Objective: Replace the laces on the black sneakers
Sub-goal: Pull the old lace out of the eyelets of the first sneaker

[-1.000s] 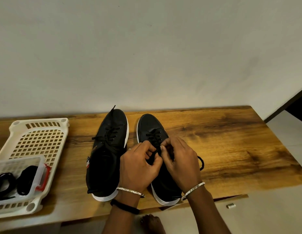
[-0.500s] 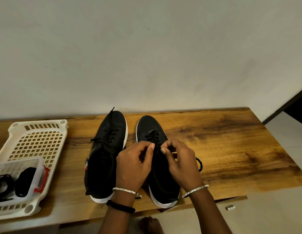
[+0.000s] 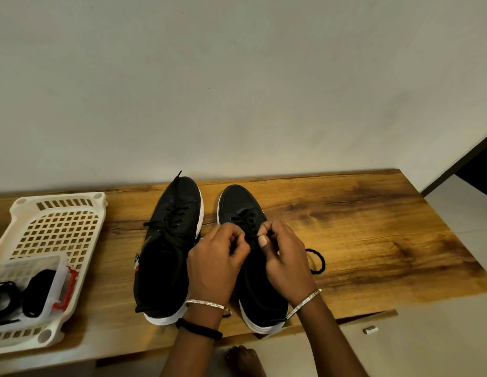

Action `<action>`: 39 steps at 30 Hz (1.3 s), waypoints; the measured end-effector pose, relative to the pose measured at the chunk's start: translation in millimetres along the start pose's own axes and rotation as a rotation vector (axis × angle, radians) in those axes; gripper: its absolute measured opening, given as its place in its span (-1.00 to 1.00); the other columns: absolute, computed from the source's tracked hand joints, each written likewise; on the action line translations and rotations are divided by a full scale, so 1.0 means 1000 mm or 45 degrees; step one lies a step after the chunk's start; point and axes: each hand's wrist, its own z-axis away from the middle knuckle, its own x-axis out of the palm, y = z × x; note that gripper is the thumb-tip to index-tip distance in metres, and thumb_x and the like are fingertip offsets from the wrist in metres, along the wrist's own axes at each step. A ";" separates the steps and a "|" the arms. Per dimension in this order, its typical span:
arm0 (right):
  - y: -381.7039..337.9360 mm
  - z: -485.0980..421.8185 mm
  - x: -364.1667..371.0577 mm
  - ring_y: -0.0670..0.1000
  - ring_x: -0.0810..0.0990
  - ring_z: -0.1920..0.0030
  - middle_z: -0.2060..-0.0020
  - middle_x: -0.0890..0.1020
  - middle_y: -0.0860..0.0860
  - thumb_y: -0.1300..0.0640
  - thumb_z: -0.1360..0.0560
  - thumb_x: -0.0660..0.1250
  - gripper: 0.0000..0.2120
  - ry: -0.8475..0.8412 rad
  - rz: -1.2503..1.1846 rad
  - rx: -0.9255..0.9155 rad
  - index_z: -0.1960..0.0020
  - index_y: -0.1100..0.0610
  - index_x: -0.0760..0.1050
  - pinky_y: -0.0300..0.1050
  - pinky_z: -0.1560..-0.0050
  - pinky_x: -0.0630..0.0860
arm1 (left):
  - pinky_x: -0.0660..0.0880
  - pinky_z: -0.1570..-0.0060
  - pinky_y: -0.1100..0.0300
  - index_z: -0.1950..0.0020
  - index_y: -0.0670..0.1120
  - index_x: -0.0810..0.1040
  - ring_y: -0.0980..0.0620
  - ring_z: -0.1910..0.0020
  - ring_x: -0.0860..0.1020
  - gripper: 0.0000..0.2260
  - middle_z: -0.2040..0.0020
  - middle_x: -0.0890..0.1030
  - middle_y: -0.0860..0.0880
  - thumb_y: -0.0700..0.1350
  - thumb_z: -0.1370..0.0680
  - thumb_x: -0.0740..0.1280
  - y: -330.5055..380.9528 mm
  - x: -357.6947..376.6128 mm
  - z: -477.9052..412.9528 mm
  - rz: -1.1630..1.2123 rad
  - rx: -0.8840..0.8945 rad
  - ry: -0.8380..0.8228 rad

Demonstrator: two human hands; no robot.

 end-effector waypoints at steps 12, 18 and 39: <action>0.006 -0.001 0.006 -0.07 0.50 0.17 0.21 0.54 -0.06 0.11 -0.52 0.23 -0.93 -0.106 -0.412 0.219 0.09 0.06 0.48 -0.11 0.11 0.44 | 0.58 0.28 0.17 0.07 0.07 0.68 0.22 0.23 0.58 -0.84 0.20 0.63 0.17 0.07 -0.50 0.34 -0.002 -0.008 -0.005 0.151 0.160 -0.082; 0.006 -0.001 0.007 -0.01 0.49 0.17 0.22 0.54 -0.03 0.06 -0.53 0.25 -0.93 -0.129 -0.552 0.307 0.09 0.01 0.50 0.02 0.09 0.44 | 0.48 0.38 0.19 0.11 0.02 0.57 0.11 0.28 0.54 -0.94 0.21 0.57 0.13 -0.05 -0.46 0.40 0.008 0.003 -0.001 0.029 0.026 -0.042; -0.004 -0.002 -0.013 -0.11 0.59 0.04 0.10 0.65 -0.18 0.15 -0.49 0.37 -0.86 0.095 0.278 -0.236 0.00 0.01 0.66 -0.04 0.01 0.54 | 0.57 0.16 0.30 0.11 -0.01 0.67 0.17 0.17 0.62 -0.95 0.18 0.65 0.11 -0.16 -0.50 0.48 0.000 -0.005 -0.008 0.471 -0.120 -0.134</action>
